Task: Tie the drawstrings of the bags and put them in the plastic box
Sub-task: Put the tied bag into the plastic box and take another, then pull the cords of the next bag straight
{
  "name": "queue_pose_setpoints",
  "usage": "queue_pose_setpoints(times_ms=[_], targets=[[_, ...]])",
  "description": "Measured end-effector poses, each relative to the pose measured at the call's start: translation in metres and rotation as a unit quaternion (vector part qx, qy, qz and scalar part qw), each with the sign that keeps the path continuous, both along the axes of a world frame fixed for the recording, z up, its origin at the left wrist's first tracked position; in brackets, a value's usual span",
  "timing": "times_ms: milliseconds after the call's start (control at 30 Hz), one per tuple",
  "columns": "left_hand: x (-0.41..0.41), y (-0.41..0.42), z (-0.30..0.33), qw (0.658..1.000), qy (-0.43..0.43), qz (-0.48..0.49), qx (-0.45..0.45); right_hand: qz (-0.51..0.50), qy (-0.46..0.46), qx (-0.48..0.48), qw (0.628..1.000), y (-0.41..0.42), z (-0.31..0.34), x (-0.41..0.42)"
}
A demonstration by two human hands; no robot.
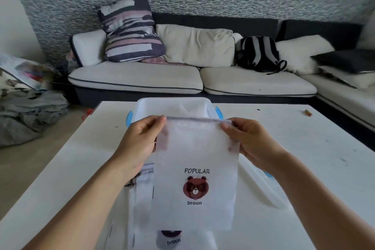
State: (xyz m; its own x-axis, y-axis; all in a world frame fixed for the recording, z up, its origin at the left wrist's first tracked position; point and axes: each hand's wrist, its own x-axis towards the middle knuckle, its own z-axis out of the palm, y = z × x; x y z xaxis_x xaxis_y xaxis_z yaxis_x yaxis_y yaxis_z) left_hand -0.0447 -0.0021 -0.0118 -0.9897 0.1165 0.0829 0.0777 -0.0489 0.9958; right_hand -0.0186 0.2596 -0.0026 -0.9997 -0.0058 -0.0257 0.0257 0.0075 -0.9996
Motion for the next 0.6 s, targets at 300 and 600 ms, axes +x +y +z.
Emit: queue_pose_setpoints(times_ms=[300,600], targets=[[-0.008,0.0,-0.003,0.994,0.032,0.107,0.008,0.005,0.02,0.01,1.0,0.03,0.01,-0.003],[-0.009,-0.017,-0.001,0.987,0.068,0.143,-0.04,-0.055,0.055,0.175,0.982,0.049,0.015,-0.002]])
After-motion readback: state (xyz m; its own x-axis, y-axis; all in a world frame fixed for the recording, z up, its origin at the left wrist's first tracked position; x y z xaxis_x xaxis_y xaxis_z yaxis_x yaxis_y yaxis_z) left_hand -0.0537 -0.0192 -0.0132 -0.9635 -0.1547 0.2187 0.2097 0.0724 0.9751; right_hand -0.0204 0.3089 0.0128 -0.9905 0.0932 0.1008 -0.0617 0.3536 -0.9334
